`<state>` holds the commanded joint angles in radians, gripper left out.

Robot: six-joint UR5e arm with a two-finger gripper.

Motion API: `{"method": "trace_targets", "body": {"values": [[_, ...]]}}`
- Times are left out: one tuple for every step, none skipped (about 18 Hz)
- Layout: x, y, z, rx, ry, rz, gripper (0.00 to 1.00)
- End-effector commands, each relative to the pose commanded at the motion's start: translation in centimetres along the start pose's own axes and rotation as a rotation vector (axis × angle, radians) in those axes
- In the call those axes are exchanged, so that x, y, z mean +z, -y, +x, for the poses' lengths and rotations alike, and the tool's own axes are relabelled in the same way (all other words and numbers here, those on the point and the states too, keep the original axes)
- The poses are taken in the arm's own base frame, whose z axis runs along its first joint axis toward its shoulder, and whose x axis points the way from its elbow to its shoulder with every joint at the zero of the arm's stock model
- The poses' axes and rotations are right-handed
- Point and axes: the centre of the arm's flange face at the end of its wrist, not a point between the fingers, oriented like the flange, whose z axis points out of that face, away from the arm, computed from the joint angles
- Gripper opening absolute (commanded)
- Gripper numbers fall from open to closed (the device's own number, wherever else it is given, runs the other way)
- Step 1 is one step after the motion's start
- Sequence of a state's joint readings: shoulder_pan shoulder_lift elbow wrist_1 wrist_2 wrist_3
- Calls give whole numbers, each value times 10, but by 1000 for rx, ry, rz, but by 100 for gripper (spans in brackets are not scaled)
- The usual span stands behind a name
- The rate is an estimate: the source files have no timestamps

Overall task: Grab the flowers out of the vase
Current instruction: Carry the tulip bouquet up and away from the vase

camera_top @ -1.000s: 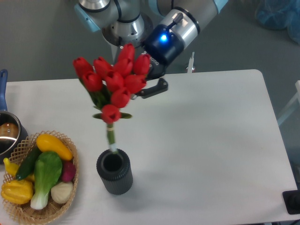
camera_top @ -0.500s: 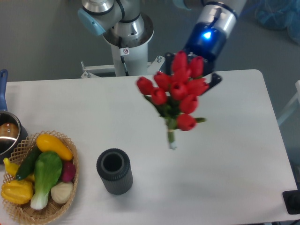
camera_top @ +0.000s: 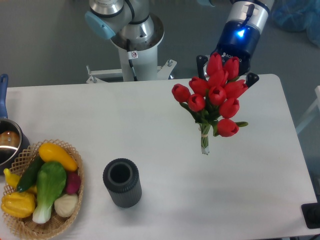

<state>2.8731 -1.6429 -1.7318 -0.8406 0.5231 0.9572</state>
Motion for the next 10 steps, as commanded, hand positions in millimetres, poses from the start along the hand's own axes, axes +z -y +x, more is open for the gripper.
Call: {"method": "trace_targets", "body": {"values": [[0,-1,0,-3,0,-1,33],[0,-3,1,-7,0,-2,33],[0,-4,1,-8,0,-2,33],[0,-4,1,-8,0,-2,33],[0,-3,1,-6,-1,-2,33],[0,-3,2,-4,-1,-2,33],[-1,-4,2,5,0,-2,33],[0,-5,2,12,-2,-3,33],[0,-6,3,16,-3,-2,33],[1,-7,3,13,-4,-3,33]]}}
